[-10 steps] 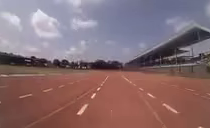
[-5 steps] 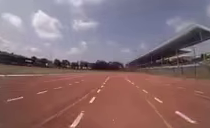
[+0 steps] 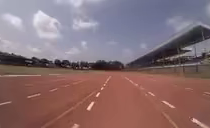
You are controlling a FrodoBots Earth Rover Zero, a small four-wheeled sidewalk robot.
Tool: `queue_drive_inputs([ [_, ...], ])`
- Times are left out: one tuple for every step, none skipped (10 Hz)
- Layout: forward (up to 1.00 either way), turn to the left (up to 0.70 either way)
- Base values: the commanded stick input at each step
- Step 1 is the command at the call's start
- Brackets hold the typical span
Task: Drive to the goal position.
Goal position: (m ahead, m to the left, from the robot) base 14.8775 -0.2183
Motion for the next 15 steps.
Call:
queue_drive_inputs([
  [0.70, 0.00],
  [0.70, 0.00],
  [0.70, 0.00],
  [0.70, 0.00],
  [0.70, 0.00],
  [0.70, 0.00],
  [0.70, 0.00],
  [0.70, 0.00],
  [0.70, 0.00],
  [0.70, 0.00],
  [0.70, 0.00],
  [0.70, 0.00],
  [0.70, 0.00],
  [0.70, 0.00],
  [0.70, 0.00],
])
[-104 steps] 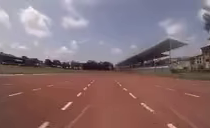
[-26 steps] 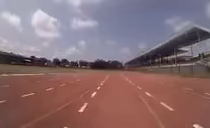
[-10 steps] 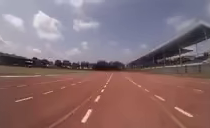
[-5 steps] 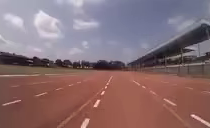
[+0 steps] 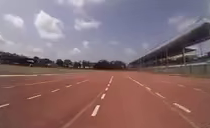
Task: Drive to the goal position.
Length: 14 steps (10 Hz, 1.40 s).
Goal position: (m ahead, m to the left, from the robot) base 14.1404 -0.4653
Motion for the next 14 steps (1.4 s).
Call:
queue_drive_inputs([
  [0.70, 0.00],
  [0.70, 0.00],
  [0.70, 0.00],
  [0.70, 0.00],
  [0.70, 0.00],
  [0.70, 0.00],
  [0.70, 0.00],
  [0.70, 0.00],
  [0.70, 0.00],
  [0.70, 0.00],
  [0.70, 0.00],
  [0.70, 0.00],
  [0.70, 0.00],
  [0.70, 0.00],
])
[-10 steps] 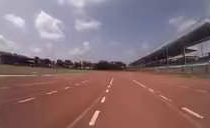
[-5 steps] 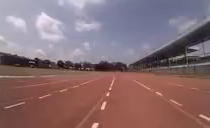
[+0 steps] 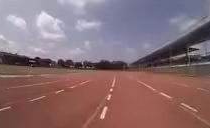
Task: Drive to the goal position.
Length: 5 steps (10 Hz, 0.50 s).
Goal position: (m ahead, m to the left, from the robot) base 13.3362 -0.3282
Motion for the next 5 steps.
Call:
queue_drive_inputs([
  [0.70, 0.00],
  [0.70, 0.00],
  [0.70, 0.00],
  [0.70, 0.00],
  [0.70, 0.00],
])
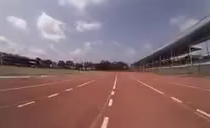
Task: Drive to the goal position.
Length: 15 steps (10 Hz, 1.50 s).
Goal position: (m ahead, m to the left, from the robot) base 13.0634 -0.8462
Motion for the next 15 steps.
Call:
queue_drive_inputs([
  [0.70, 0.00],
  [0.70, 0.00],
  [0.70, 0.00],
  [0.70, 0.00],
  [0.70, 0.00],
  [0.70, 0.00],
  [0.70, 0.00],
  [0.70, 0.00],
  [0.70, 0.00],
  [0.70, 0.00],
  [0.70, 0.00],
  [0.70, 0.00],
  [0.70, 0.00],
  [0.70, 0.00],
  [0.70, 0.00],
])
